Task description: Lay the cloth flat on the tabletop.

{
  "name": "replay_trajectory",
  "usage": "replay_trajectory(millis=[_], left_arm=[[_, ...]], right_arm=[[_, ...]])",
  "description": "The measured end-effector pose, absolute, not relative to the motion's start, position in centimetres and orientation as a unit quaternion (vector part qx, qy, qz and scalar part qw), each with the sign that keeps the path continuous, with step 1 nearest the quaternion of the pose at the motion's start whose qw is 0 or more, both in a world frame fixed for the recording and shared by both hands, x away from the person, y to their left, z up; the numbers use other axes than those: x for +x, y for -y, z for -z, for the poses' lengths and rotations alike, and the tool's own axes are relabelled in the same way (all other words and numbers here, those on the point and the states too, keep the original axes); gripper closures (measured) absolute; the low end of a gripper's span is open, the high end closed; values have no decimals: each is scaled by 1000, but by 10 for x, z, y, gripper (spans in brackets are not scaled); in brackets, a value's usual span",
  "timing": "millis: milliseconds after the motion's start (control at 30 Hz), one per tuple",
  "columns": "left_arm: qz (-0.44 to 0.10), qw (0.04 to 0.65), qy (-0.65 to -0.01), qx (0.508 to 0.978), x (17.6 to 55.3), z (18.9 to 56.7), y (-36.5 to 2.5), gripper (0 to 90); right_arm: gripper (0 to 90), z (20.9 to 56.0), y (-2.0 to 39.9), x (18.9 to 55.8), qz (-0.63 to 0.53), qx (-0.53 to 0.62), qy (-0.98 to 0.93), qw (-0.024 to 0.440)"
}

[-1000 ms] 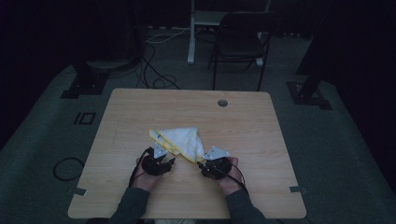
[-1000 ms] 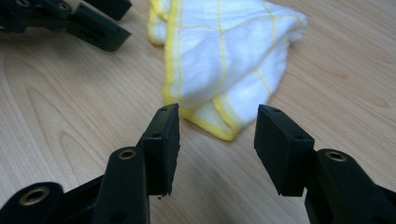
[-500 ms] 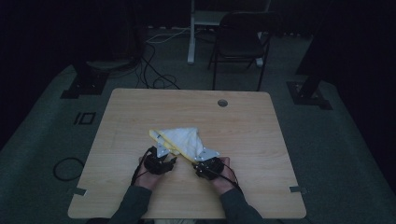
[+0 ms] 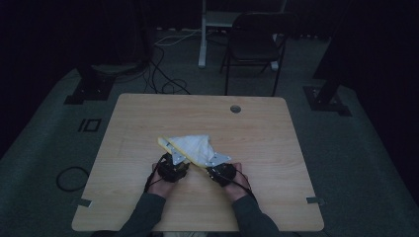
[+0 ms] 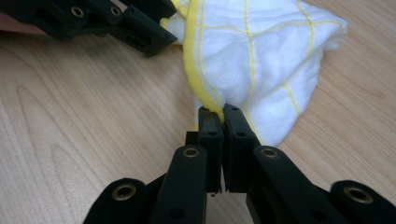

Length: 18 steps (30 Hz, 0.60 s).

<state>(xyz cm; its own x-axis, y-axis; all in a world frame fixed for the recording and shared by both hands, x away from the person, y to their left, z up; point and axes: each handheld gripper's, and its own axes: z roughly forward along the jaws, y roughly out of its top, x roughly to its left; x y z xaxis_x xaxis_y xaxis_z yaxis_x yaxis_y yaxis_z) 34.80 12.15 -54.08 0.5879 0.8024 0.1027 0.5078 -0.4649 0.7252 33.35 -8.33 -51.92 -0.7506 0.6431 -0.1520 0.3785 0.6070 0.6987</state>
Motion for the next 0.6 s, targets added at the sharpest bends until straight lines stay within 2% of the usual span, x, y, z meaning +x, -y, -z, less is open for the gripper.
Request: replay_trajectory(millis=[267,600], left_arm=[[-227,325,-394,830,348,540,-121,855],[-234,337,-389,824,343,530,-130,873]], right_arm=[[881,517,90,336,-338,303,-868,200],[883,505,104,342,-341,318,-858,217]])
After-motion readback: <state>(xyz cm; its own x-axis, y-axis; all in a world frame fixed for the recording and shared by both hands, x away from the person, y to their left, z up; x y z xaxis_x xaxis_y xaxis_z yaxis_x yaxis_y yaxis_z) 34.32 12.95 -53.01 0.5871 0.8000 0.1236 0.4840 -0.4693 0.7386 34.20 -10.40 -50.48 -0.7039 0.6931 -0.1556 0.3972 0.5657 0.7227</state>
